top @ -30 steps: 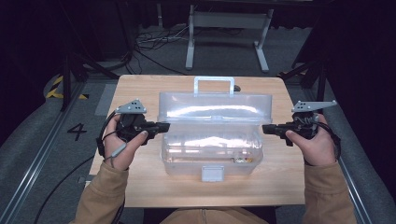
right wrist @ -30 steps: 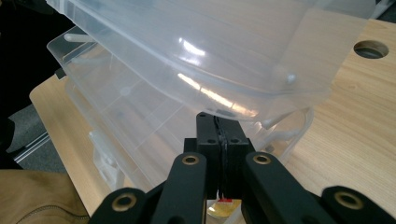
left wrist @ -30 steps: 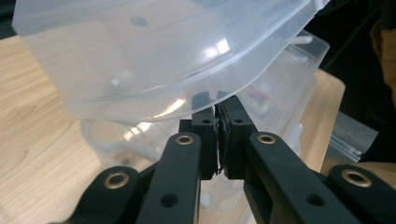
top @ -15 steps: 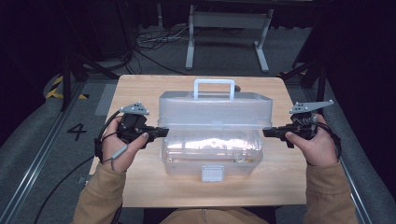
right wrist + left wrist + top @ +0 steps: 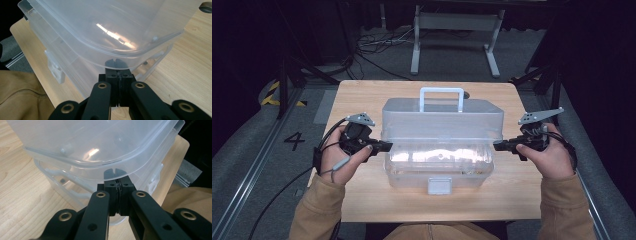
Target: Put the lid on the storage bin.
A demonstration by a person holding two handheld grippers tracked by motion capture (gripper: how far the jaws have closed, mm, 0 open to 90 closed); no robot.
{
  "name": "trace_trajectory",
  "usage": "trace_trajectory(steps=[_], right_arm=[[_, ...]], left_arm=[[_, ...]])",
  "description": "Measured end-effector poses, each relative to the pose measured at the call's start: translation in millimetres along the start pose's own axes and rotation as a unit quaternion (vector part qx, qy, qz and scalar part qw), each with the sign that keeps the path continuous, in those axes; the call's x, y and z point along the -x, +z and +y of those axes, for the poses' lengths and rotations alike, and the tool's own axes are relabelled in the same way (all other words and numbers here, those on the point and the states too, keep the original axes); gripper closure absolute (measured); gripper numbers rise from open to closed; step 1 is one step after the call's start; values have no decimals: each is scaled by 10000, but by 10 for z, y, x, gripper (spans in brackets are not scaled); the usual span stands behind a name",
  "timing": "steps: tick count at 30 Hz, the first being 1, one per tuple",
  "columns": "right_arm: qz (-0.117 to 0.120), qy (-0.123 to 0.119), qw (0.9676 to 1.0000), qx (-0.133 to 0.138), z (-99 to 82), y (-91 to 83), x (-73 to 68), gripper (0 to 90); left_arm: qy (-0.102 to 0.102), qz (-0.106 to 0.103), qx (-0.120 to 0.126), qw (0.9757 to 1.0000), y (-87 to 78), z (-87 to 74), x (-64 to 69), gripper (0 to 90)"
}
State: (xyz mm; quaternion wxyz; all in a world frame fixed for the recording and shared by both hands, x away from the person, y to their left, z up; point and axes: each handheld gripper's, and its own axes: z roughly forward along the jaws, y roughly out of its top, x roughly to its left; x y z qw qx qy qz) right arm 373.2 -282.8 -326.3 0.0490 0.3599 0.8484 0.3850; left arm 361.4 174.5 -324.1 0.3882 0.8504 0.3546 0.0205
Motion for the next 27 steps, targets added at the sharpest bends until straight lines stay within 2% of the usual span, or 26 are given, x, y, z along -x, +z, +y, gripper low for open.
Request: trace_trajectory(steps=[16, 27], right_arm=[[-20, -220, 9987, -463, -5, 40, -29, 900], [17, -321, 9969, -713, -14, 77, -37, 899]], left_arm=[[40, 21, -417, 9991, -10, -14, 10, 891], [123, -16, -679, 9976, 8, -22, 8, 894]])
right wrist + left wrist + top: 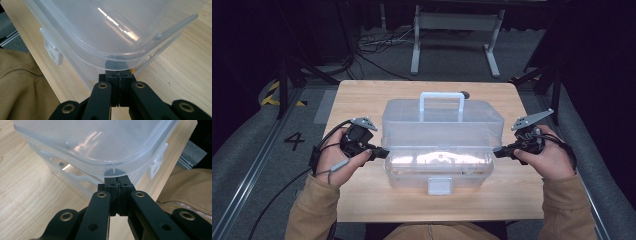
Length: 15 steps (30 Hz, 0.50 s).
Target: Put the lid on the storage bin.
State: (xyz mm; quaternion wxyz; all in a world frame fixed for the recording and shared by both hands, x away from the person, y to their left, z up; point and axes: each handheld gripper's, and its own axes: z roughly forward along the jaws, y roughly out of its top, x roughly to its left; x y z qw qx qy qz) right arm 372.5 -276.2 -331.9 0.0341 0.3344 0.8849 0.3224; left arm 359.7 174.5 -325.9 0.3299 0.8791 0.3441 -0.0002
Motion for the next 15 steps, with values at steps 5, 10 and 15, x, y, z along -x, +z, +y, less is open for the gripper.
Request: trace_trajectory(steps=[5, 10, 15], right_arm=[[15, -6, 9999, -105, -4, 13, -6, 899], [52, -26, 9998, -213, -9, 28, -4, 899], [55, -34, 9996, -289, -11, 41, -6, 899]], left_arm=[[13, -4, -98, 10000, 11, -2, -2, 895], [57, -3, -219, 9997, 19, -5, 4, 896], [82, 9, -305, 9995, 28, -5, 7, 896]])
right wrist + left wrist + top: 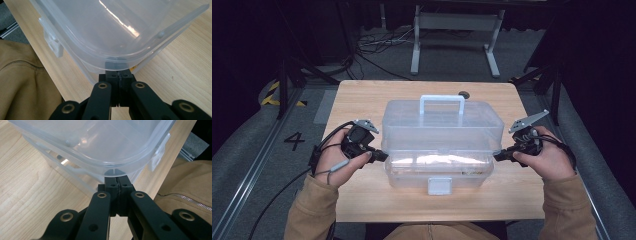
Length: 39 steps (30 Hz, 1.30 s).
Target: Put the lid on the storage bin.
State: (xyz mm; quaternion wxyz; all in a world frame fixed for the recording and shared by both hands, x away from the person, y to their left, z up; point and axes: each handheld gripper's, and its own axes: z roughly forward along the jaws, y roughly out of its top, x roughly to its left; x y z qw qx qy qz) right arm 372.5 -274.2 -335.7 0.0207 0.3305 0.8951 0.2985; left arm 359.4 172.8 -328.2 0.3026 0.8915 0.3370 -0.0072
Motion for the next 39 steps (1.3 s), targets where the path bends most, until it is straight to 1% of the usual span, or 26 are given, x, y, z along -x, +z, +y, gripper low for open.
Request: trace_trajectory(steps=[12, 15, 19, 20, 26, 29, 34, 39], right_arm=[[30, -29, 9997, -231, -7, 41, 1, 896], [38, -36, 9995, -295, -9, 52, -1, 895], [55, -41, 9993, -373, -11, 71, -2, 892], [59, -48, 9992, -395, -12, 75, -1, 892], [78, -57, 9987, -508, -14, 99, -2, 892], [95, -71, 9983, -573, -16, 115, -2, 891], [120, -83, 9978, -654, -18, 131, 2, 889], [143, -101, 9971, -737, -22, 158, 5, 888]], left_arm=[[14, 15, -213, 9998, 14, -11, -7, 896], [97, 28, -292, 9995, 21, -8, -12, 894], [122, 14, -360, 9993, 39, -11, -14, 892], [121, -21, -388, 9992, 47, -11, -15, 891], [150, 26, -493, 9987, 69, -9, -7, 891], [135, 9, -581, 9982, 86, -10, -1, 891], [189, 3, -642, 9978, 102, -8, -7, 890], [179, 6, -737, 9971, 125, -11, -8, 884]])
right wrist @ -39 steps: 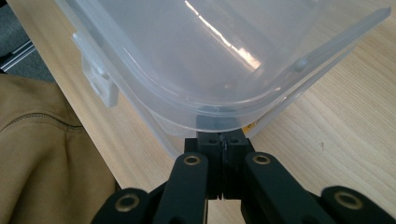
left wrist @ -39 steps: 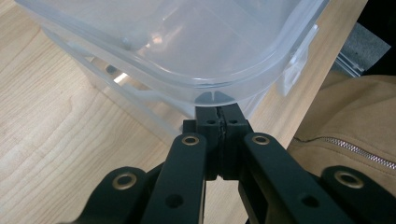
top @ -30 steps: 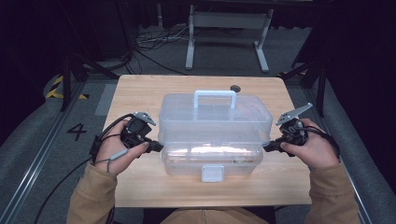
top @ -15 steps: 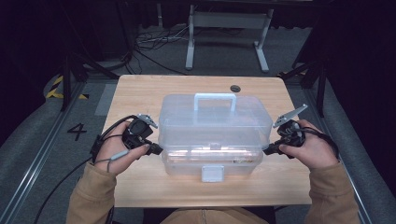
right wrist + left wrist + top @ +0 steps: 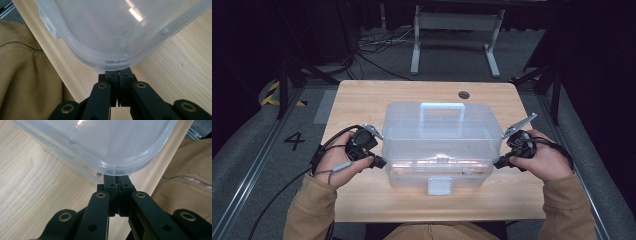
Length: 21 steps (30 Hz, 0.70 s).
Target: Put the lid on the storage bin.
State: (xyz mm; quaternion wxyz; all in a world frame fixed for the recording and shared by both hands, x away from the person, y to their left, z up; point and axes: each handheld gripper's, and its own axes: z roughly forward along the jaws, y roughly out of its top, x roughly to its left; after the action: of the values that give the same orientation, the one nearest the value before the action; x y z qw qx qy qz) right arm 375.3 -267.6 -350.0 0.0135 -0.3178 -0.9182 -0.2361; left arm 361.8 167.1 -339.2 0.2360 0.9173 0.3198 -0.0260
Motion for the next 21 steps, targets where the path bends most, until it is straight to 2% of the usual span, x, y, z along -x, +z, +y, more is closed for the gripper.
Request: trace_trajectory(steps=[21], right_arm=[[20, -60, 9993, -360, -2, 86, -7, 879]], left_arm=[[108, 62, -434, 9990, 103, 15, 23, 872]])
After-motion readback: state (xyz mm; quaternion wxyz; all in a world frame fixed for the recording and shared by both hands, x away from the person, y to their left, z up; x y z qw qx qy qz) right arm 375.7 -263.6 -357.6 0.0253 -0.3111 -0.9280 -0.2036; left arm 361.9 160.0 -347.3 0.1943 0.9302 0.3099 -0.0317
